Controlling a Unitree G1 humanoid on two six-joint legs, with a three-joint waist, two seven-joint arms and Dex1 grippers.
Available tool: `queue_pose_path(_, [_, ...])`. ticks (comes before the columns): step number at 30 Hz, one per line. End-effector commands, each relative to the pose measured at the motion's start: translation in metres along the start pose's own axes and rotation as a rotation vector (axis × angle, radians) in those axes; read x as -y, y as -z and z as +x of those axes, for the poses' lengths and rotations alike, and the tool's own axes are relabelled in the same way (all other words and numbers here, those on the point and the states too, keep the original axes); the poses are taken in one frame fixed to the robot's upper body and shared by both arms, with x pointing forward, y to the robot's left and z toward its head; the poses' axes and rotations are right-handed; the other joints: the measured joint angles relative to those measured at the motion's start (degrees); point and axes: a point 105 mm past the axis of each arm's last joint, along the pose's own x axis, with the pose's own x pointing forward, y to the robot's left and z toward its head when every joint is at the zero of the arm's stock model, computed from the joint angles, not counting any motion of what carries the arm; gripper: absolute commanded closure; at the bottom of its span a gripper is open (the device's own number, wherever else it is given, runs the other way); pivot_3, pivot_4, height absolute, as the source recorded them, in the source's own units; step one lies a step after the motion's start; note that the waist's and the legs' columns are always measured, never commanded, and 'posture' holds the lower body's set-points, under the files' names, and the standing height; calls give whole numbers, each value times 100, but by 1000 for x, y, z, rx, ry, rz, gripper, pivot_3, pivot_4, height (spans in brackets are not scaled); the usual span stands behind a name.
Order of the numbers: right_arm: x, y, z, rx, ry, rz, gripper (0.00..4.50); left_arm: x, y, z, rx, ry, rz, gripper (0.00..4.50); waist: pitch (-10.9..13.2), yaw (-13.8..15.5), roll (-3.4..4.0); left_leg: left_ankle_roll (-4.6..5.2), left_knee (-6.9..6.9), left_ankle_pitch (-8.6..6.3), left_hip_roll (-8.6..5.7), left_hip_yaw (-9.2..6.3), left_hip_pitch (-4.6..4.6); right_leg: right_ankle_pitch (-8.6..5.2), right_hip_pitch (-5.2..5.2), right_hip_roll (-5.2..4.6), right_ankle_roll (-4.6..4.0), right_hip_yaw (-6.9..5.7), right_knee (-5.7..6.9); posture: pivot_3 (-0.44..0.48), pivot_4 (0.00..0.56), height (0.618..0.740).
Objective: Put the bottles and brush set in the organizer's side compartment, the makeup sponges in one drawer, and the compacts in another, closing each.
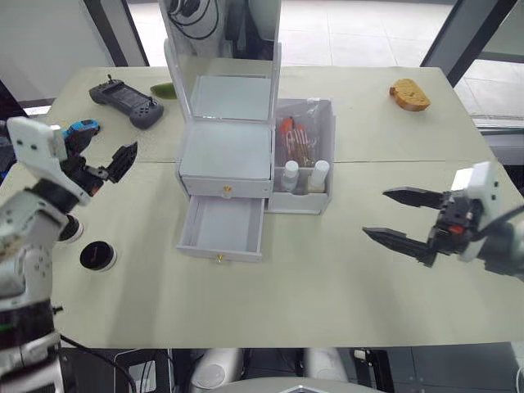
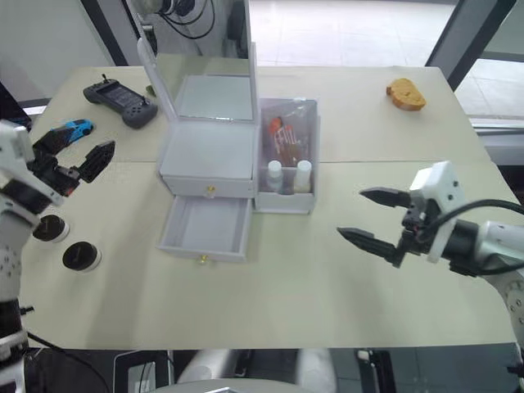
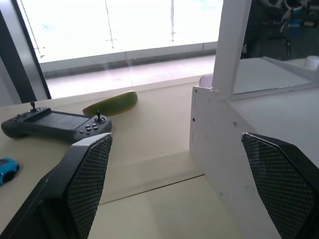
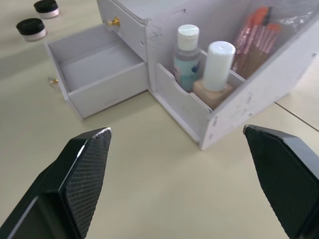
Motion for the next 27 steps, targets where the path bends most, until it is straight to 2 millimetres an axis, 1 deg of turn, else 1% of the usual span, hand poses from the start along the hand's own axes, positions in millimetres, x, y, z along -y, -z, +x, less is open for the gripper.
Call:
queue_pose_path(1, [14, 3, -29, -10, 123, -49, 0, -31, 12, -6, -98, 56, 35, 24, 0, -29, 0, 0, -5, 0, 0, 0, 3, 0, -2, 0, 0, 0, 2, 0, 150, 740])
queue_pose_path(4, [27, 17, -53, -31, 236, -34, 0, -60, 24, -18, -199, 43, 70, 24, 0, -122, 0, 0, -21, 0, -2, 0, 14, 0, -2, 0, 0, -1, 7, 0, 150, 740])
queue_pose_path(6, [35, 31, -70, -57, 314, -32, 0, -76, 32, -30, -267, 36, 69, 24, 0, -156, 0, 0, -29, 0, -2, 0, 24, 0, 1, -1, 0, -3, 4, 0, 150, 740])
queue_pose_path(8, [43, 42, -84, -84, 375, -45, 0, -84, 37, -39, -319, 49, 57, 24, 0, -174, 0, 0, -41, 0, -3, 0, 36, 0, 1, -1, 0, -3, 5, 0, 150, 740])
queue_pose_path(10, [53, 48, -94, -69, 442, -42, 0, -90, 38, -45, -344, 55, 62, 24, 0, -196, 0, 0, -49, 0, -6, 1, 44, 0, 1, -1, 0, -1, 7, 0, 150, 740])
queue_pose_path(12, [62, 50, -101, -45, 494, -43, 0, -94, 36, -50, -346, 59, 55, 24, 0, -222, 0, 0, -49, 0, -5, 1, 49, 0, 2, -1, 0, -1, 7, 0, 150, 740])
queue_pose_path(14, [66, 50, -102, -33, 507, -49, 0, -97, 35, -53, -347, 62, 57, 24, 0, -242, 0, 0, -49, 0, -5, 2, 50, 0, 1, -1, 0, 0, 10, 0, 150, 740])
queue_pose_path(16, [68, 47, -98, -24, 499, -54, 0, -96, 33, -54, -352, 79, 73, 24, 0, -263, 0, 0, -50, 0, -4, 2, 51, 0, 0, -1, 1, 0, 11, 0, 150, 740])
queue_pose_path(20, [75, 42, -84, -29, 506, -30, 0, -100, 24, -51, -321, 62, 75, 24, 0, -271, 0, 0, -45, 0, -4, 1, 49, 0, 1, -1, 1, 0, 13, 0, 150, 740])
queue_pose_path(21, [79, 42, -81, -26, 514, 11, 0, -100, 23, -52, -319, 65, 75, 24, 0, -281, 0, 0, -44, 0, -5, 1, 49, 0, 1, -2, 1, 1, 14, 0, 150, 740])
queue_pose_path(23, [78, 34, -62, -27, 462, 55, 0, -98, 19, -54, -306, 86, 57, 24, 0, -295, 1, 1, -45, 0, -3, 1, 49, 0, 0, -2, 1, 1, 20, 0, 150, 740])
queue_pose_path(24, [74, 24, -50, -3, 412, 59, 0, -97, 17, -56, -301, 100, 52, 24, 0, -300, 1, 1, -45, 0, -2, 1, 48, 0, -2, -2, 1, 2, 22, 0, 150, 740])
queue_pose_path(25, [71, 17, -43, 13, 380, 58, 0, -96, 16, -57, -299, 109, 49, 24, 0, -310, 1, 1, -45, 0, 0, 1, 47, 0, -5, -1, 1, 2, 22, 0, 150, 740])
queue_pose_path(27, [59, -3, -19, 45, 273, 41, 0, -87, 16, -65, -307, 167, 15, 24, 0, -353, 2, 0, -47, 0, 4, -1, 42, 0, -14, 0, 1, 2, 26, 0, 150, 740])
